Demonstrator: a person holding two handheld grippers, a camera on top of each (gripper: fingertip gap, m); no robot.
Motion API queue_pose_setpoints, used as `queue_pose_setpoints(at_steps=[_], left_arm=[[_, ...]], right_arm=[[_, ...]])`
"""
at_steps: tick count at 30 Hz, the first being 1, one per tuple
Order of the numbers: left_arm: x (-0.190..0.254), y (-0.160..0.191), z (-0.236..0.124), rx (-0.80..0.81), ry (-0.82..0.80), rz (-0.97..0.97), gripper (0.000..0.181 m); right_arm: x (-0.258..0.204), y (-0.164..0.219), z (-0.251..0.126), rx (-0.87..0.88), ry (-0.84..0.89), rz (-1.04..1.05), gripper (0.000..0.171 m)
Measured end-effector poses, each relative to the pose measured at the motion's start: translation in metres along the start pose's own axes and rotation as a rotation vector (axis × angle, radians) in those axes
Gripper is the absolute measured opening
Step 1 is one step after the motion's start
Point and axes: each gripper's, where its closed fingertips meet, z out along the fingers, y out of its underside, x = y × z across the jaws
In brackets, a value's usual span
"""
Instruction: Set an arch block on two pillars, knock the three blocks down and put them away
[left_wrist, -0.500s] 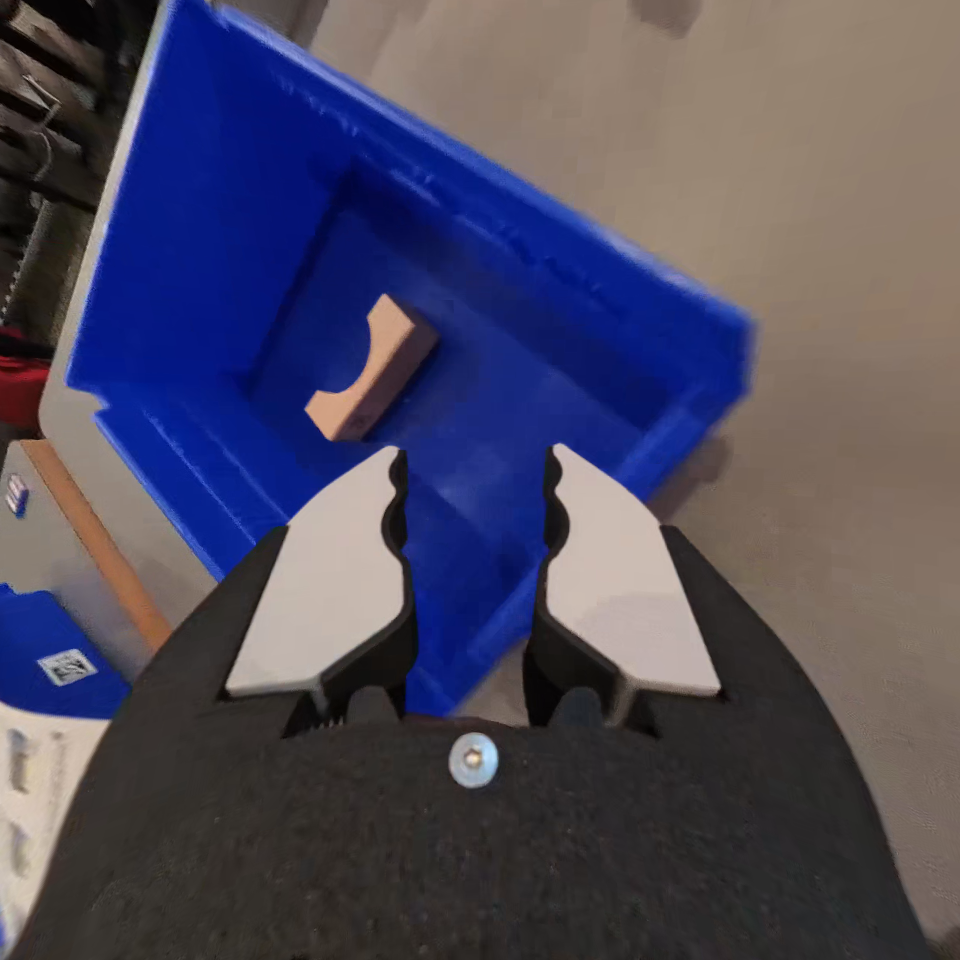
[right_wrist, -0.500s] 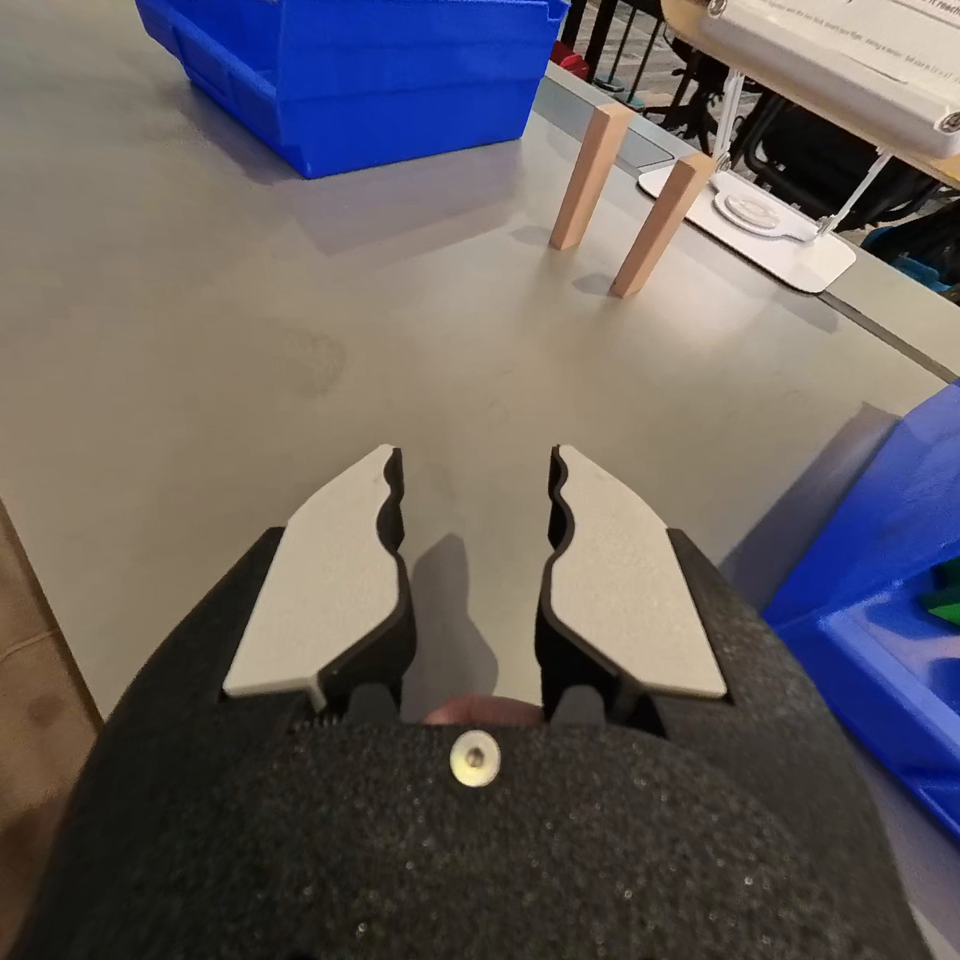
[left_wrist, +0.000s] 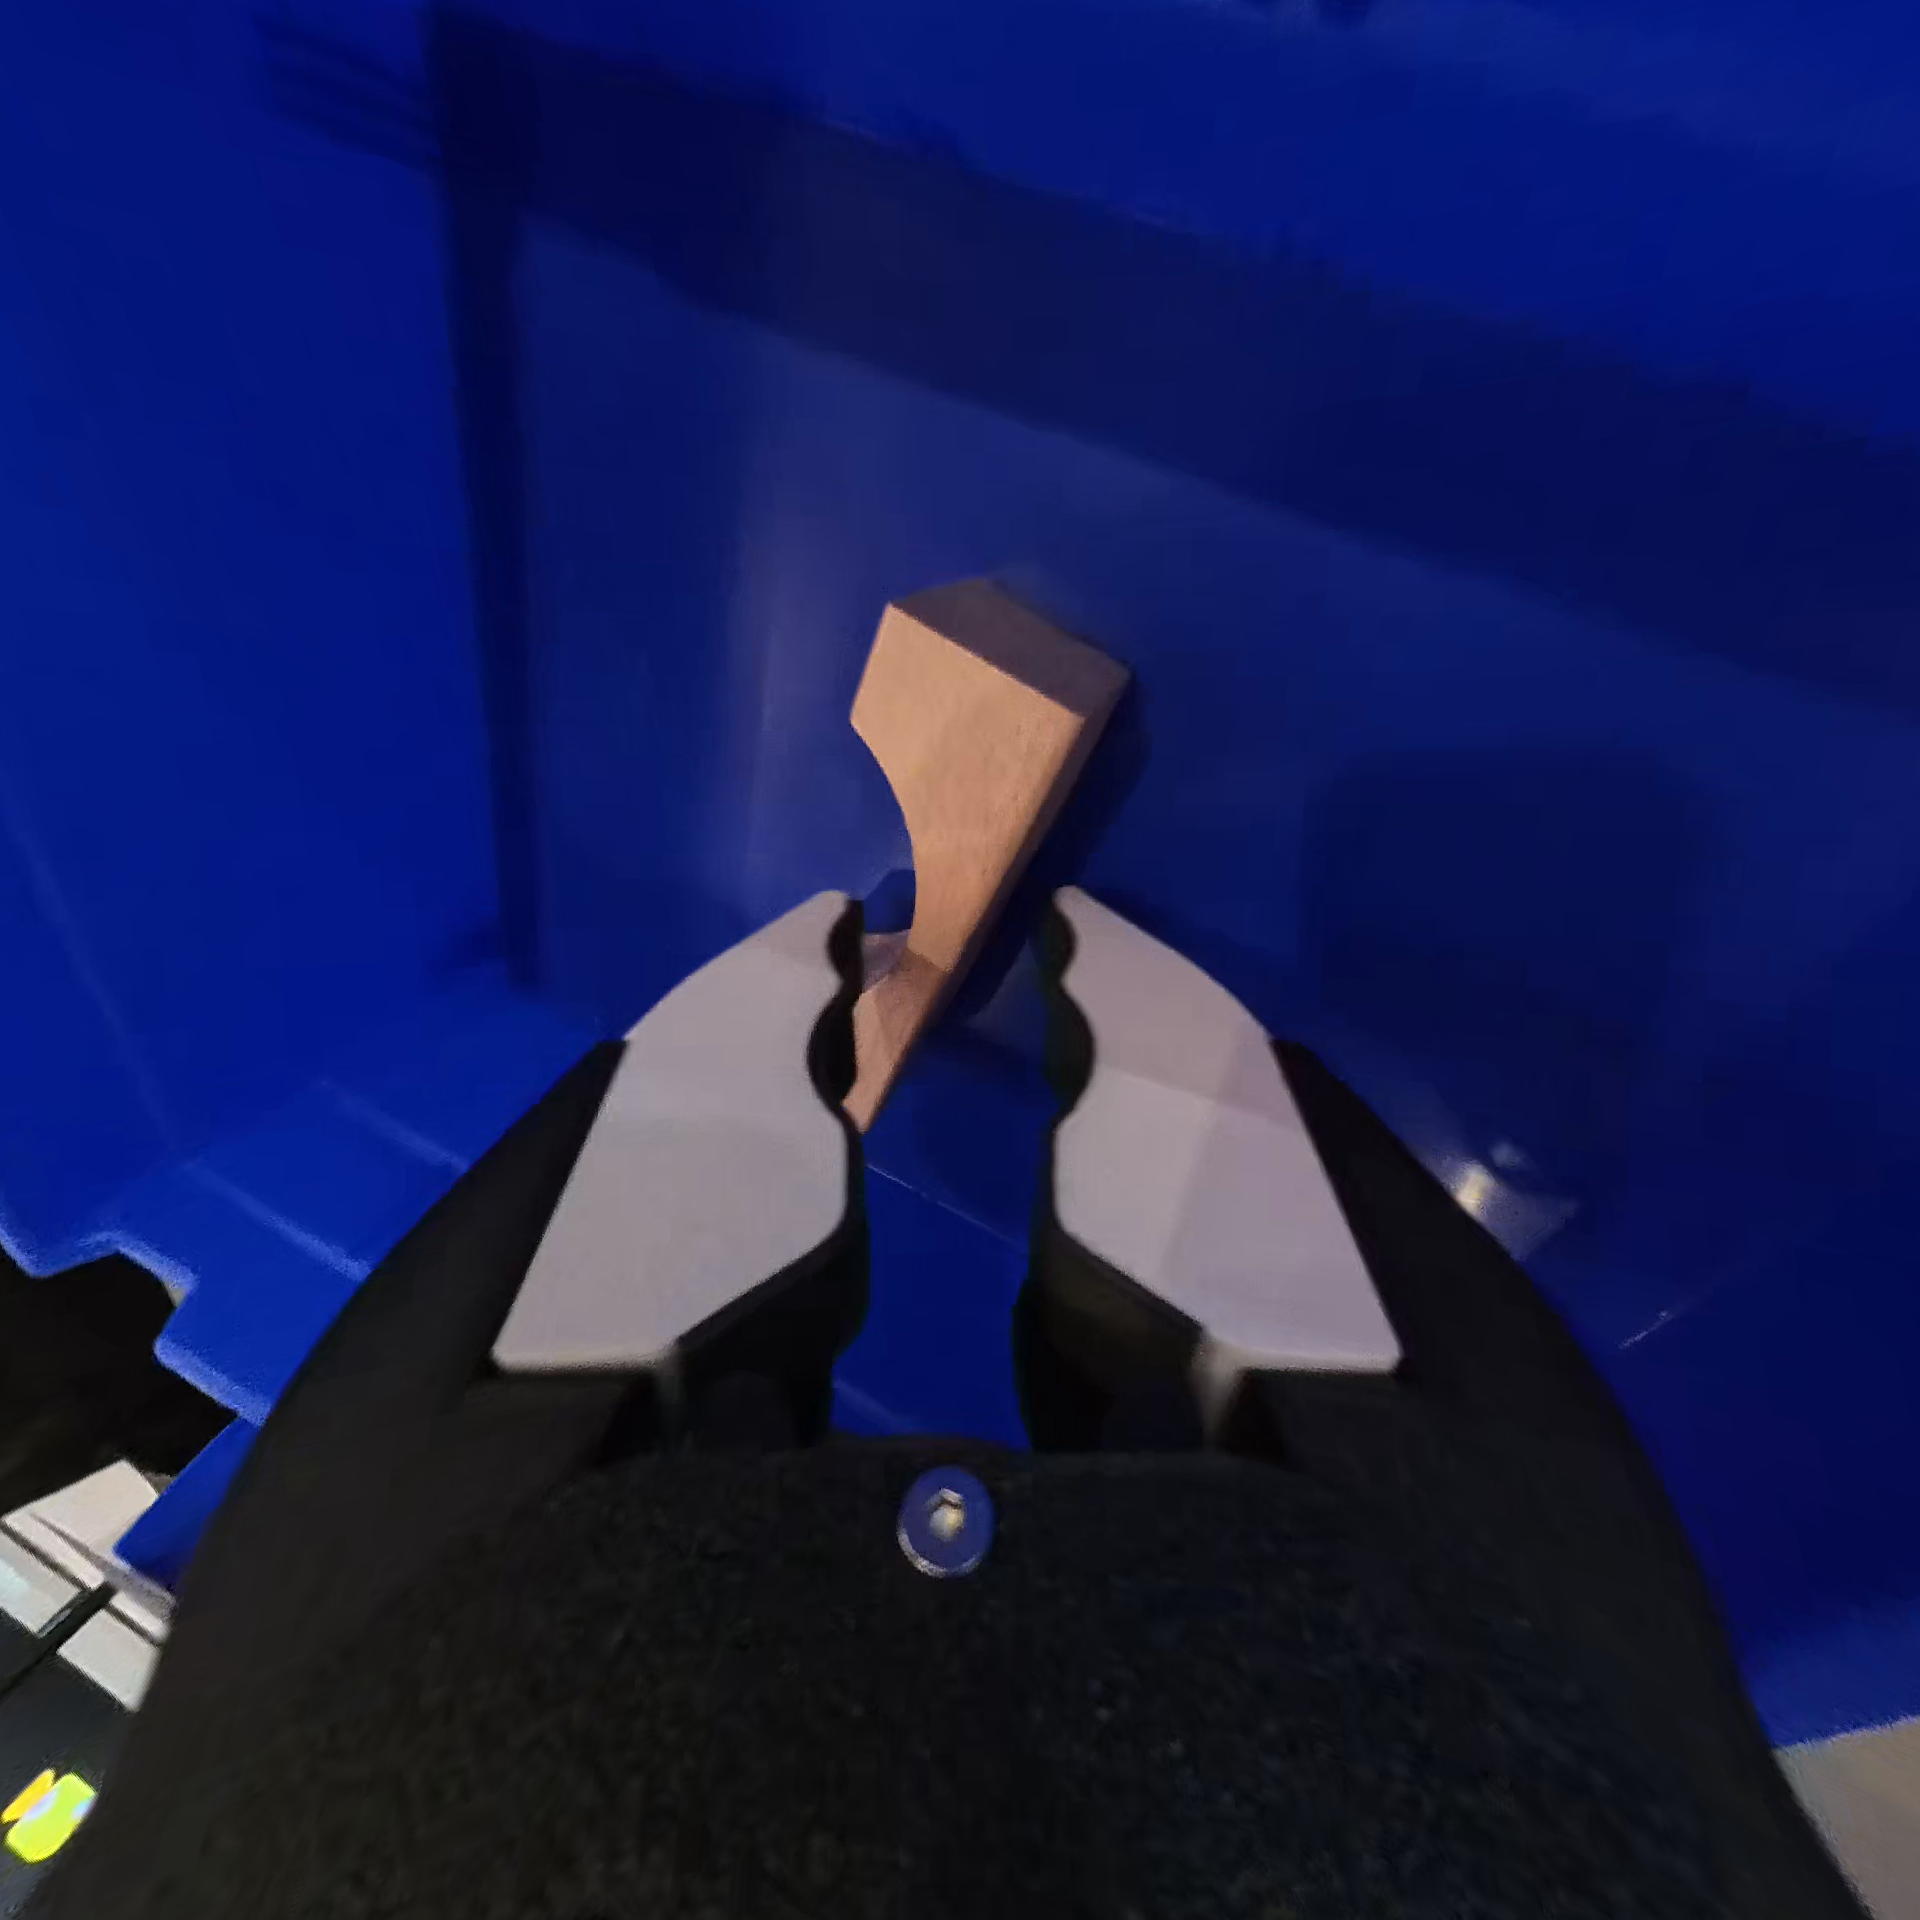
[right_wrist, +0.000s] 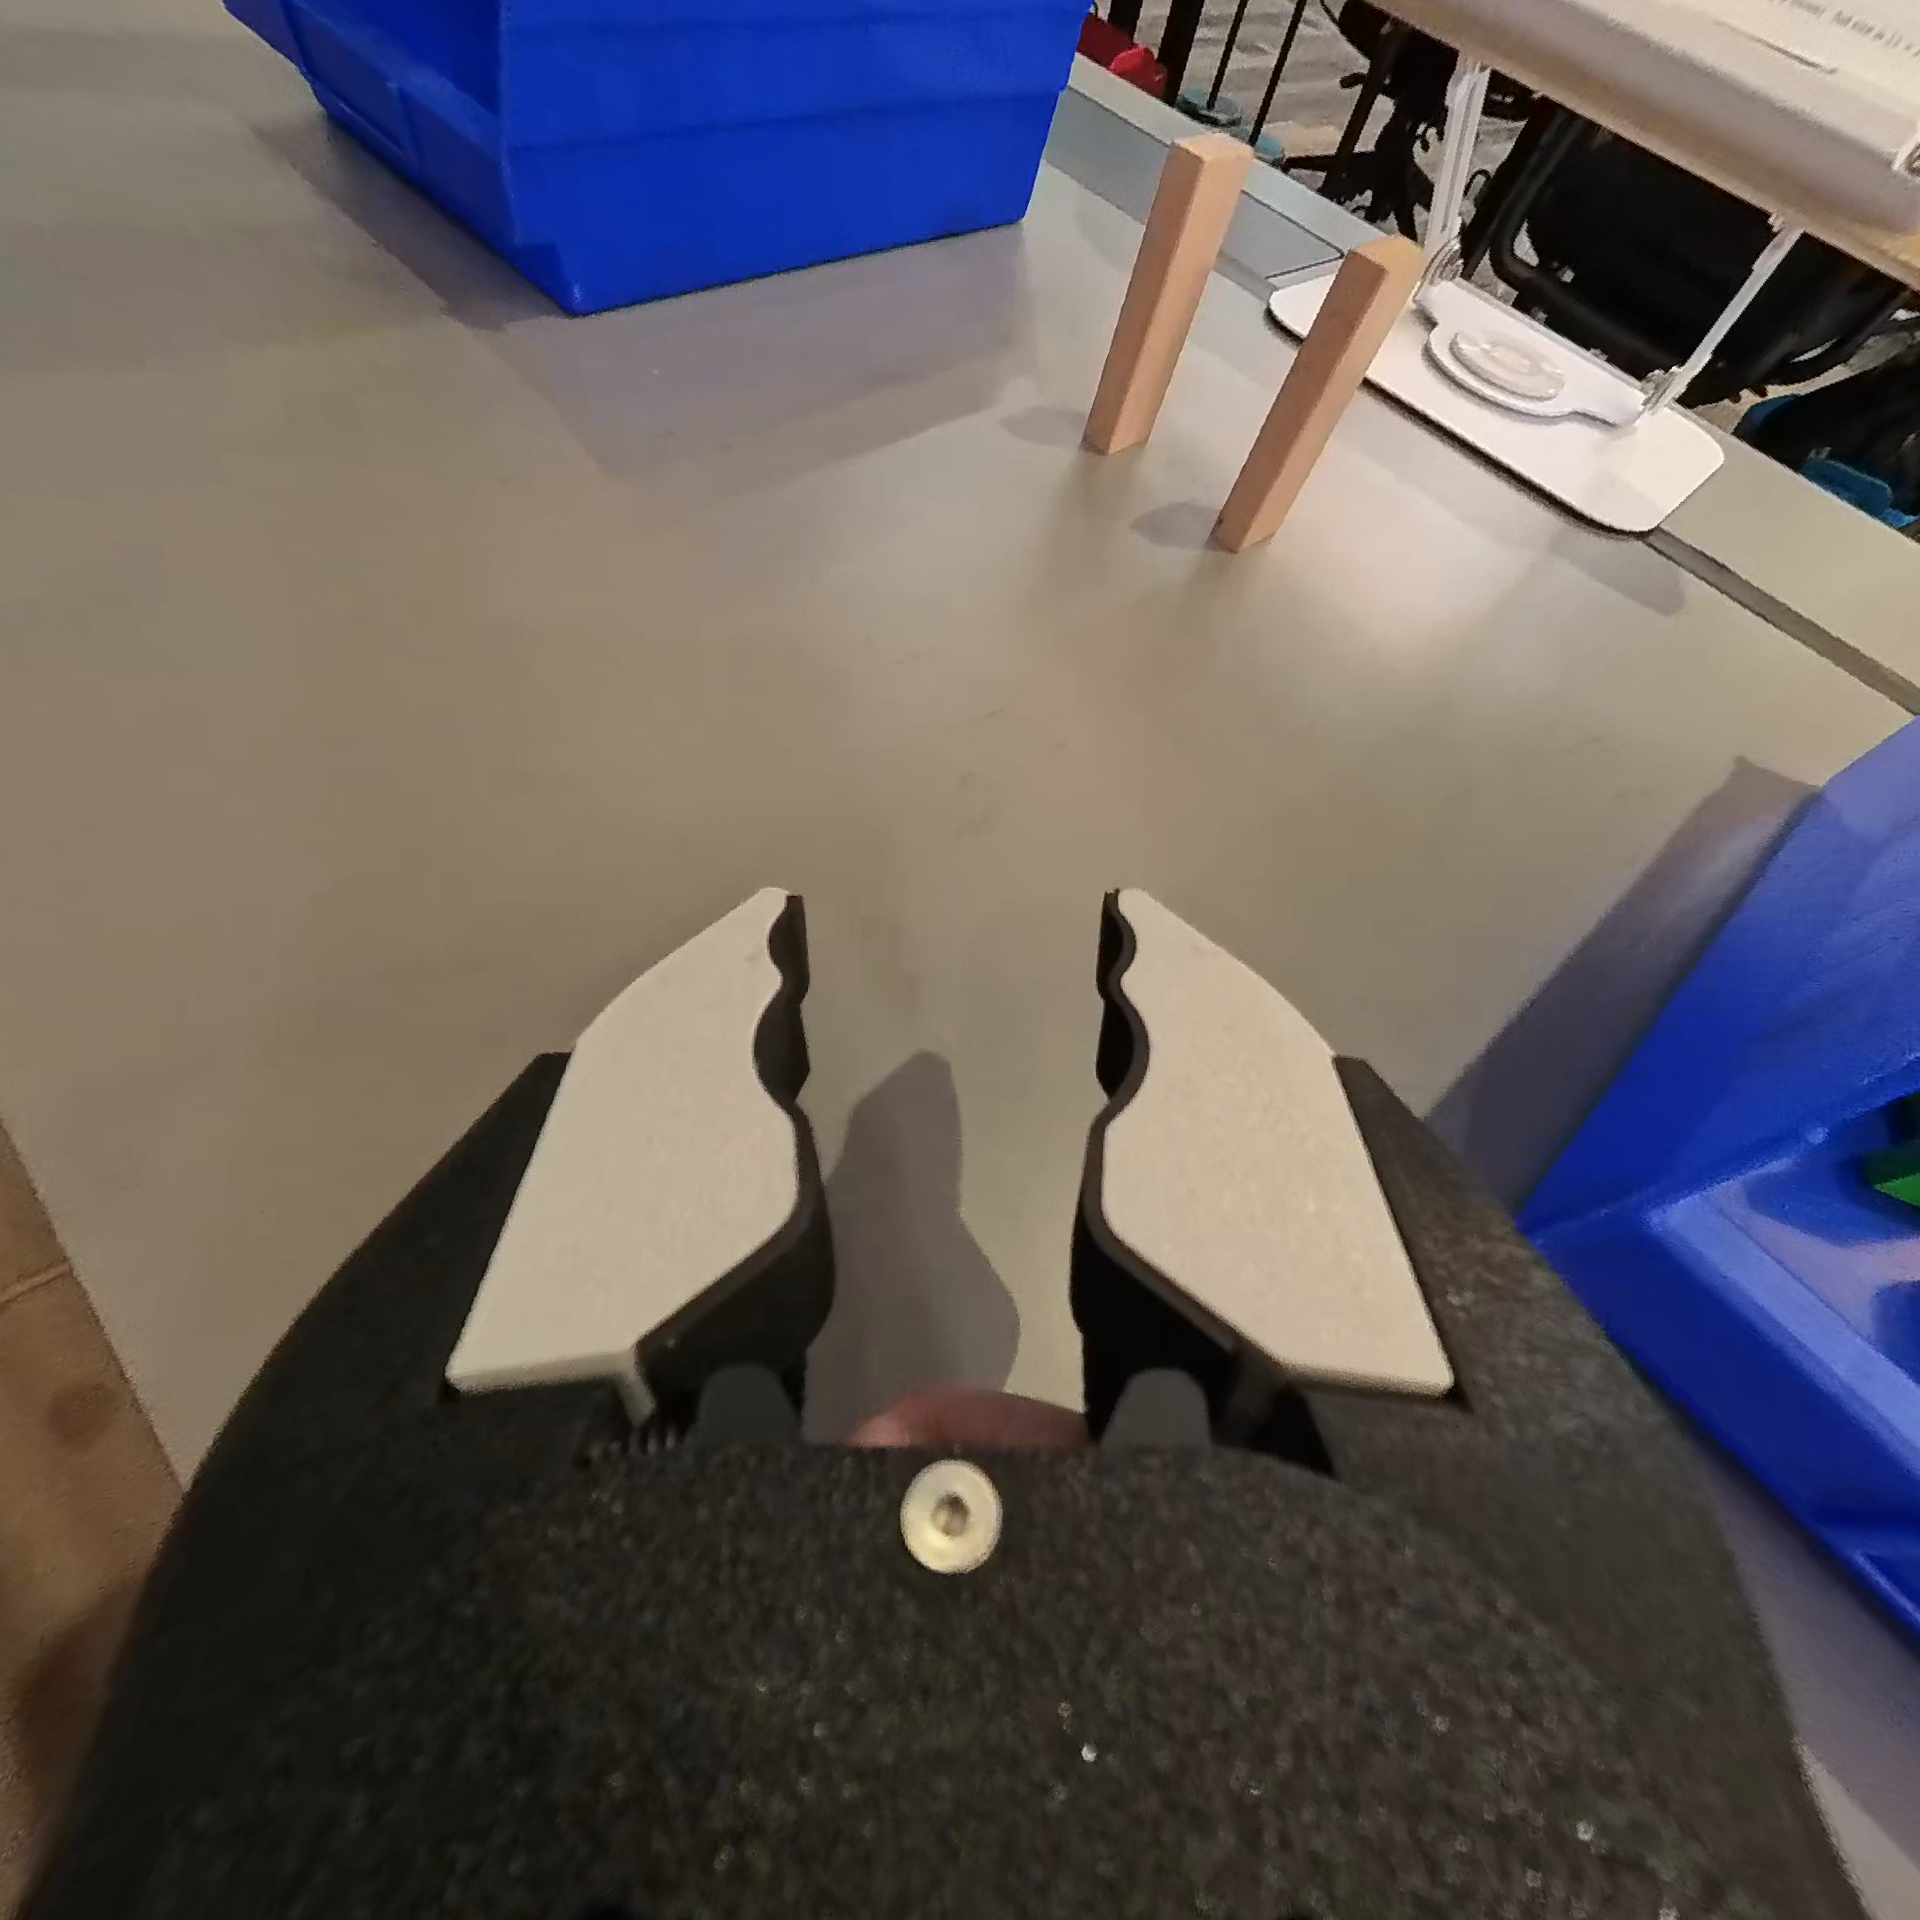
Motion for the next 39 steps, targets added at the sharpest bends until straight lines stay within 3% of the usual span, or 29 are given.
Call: queue_pose_setpoints(at_steps=[3,6,9,19,24,27,31,39], left_arm=[[0.001,0.002,-0.001,-0.02,0.02,0.009,0.012],[0.004,0.003,-0.009,-0.019,0.047,-0.033,0.011],[-0.003,-0.006,-0.03,0.083,0.041,-0.151,0.011],[-0.005,-0.129,-0.204,0.995,0.182,-0.821,0.01],[0.025,-0.202,-0.252,1.392,0.367,-1.048,0.01],[0.03,-0.233,-0.247,1.556,0.402,-1.253,0.011],[0.03,-0.26,-0.214,1.749,0.521,-1.667,0.01],[0.024,-0.278,-0.155,1.936,0.44,-2.161,0.01]], right_arm=[[0.001,0.001,0.0,-0.004,0.007,-0.002,0.053],[0.002,0.001,0.0,-0.003,0.006,0.003,0.053],[0.002,0.001,0.001,-0.005,0.003,0.005,0.053],[-0.003,-0.003,0.0,0.01,-0.014,0.007,0.053],[-0.006,-0.005,-0.001,0.018,-0.02,0.005,0.053],[-0.007,-0.006,-0.002,0.019,-0.021,-0.001,0.053],[-0.007,-0.007,-0.003,0.026,-0.017,-0.005,0.052],[0.004,-0.007,-0.011,0.041,0.014,0.012,0.052]])
